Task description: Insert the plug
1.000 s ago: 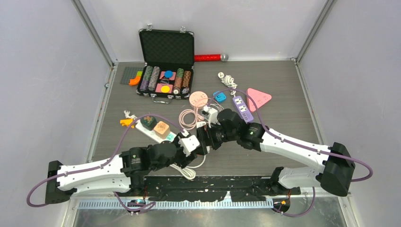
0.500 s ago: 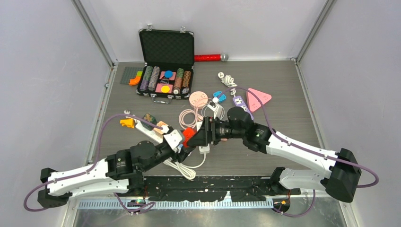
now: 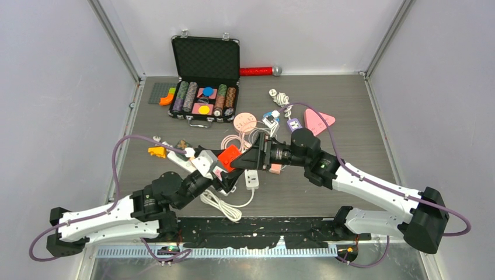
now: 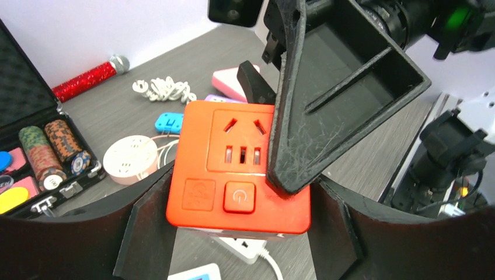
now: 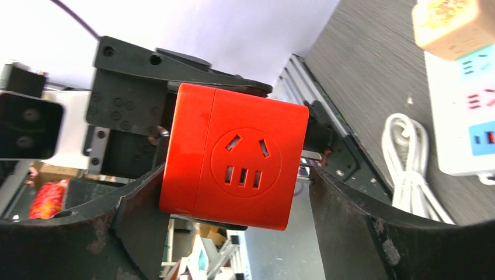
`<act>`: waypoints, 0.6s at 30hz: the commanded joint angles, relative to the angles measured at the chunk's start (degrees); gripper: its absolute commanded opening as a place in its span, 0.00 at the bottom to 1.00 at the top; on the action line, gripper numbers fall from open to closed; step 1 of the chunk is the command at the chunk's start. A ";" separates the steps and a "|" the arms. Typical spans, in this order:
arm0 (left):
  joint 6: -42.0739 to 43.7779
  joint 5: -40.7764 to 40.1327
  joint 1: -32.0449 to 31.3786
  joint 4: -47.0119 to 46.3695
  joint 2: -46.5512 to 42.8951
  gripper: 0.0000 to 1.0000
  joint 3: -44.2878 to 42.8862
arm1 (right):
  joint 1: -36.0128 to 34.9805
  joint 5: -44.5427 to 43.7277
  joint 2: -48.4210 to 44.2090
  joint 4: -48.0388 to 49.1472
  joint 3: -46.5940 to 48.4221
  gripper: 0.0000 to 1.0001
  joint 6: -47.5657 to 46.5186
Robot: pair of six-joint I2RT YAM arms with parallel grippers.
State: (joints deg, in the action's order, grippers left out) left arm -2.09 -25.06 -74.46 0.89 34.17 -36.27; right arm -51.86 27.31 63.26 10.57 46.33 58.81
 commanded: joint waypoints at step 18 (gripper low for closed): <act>3.25 -1.15 0.14 -16.15 -3.28 0.00 6.59 | 2.79 3.73 -3.48 18.01 -5.12 0.76 11.06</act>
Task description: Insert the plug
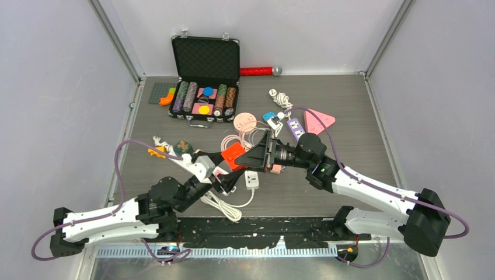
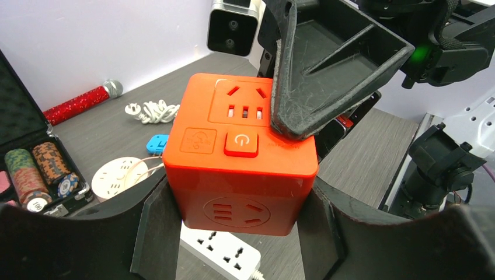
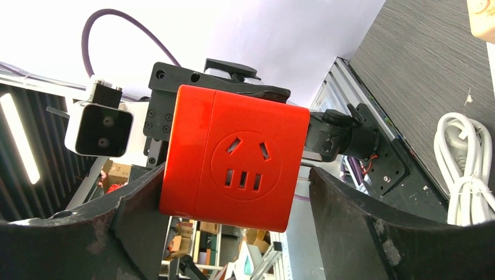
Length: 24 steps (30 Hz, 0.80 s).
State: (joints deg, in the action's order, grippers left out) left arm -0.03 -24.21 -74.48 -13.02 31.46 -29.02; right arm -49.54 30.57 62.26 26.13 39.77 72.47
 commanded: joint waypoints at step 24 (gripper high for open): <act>-0.21 -4.43 0.21 27.34 12.40 0.00 -13.31 | -6.82 -21.82 1.68 -46.95 23.78 0.97 -48.34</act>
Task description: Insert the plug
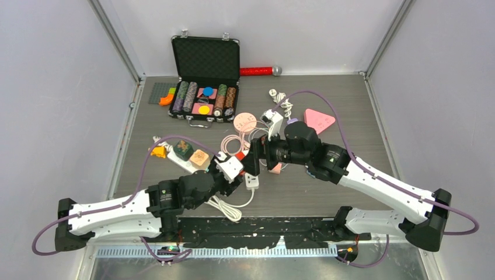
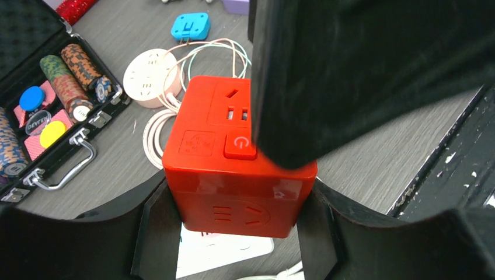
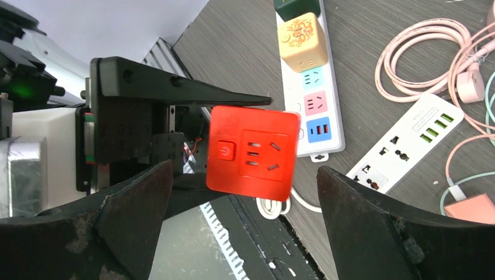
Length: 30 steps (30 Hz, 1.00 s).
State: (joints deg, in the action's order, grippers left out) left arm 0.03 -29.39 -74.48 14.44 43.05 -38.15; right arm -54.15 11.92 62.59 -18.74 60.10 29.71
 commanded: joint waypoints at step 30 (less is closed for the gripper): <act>-11.41 -8.19 0.19 19.01 -1.44 1.00 -11.18 | -3.43 -8.66 10.96 -2.22 4.41 0.05 -6.77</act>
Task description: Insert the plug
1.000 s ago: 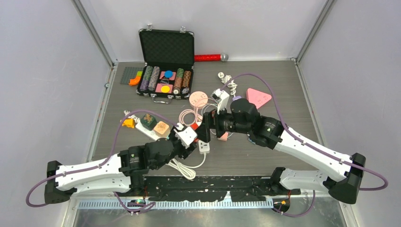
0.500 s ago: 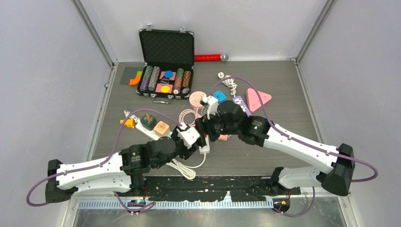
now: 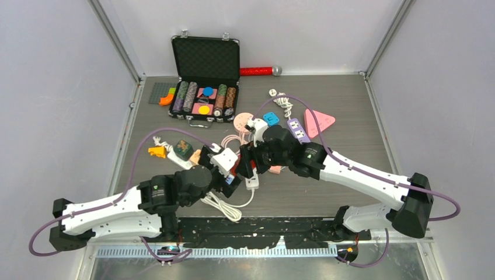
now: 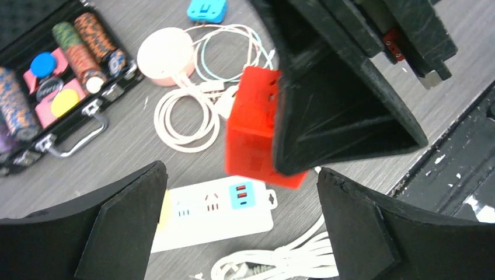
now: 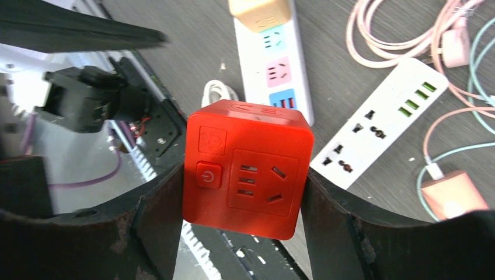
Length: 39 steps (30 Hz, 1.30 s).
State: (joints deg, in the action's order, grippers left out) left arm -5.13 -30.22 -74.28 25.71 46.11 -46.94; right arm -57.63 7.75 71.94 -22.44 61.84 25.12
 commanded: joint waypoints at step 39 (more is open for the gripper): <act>-28.02 -29.20 0.35 32.67 -15.24 0.99 -7.93 | -5.48 -4.56 40.41 -6.82 32.44 0.05 -22.50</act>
State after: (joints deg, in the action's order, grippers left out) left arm -31.11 -57.54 -74.13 58.11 31.14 -54.22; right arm -62.94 -0.27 111.85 -29.02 91.13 4.27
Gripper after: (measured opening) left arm 0.991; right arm 0.690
